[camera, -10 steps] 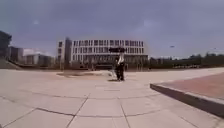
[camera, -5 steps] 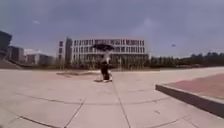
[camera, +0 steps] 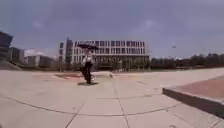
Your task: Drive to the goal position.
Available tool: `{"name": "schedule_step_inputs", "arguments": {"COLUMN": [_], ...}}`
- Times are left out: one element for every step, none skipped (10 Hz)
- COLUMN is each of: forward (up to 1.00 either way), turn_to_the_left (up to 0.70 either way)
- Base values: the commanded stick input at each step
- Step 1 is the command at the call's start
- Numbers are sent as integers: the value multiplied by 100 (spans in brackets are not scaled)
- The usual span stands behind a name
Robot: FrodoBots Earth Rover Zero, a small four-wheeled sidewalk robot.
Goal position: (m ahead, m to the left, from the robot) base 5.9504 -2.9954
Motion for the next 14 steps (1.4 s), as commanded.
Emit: {"name": "schedule_step_inputs", "arguments": {"forward": [70, 70, 70, 70, 70, 70, 70, 70, 70, 70, 70, 70, 70, 70], "turn_to_the_left": [0, 0, 0, 0, 0, 0, -1, -6, -16, -8, 0, -9, -28, -35]}}
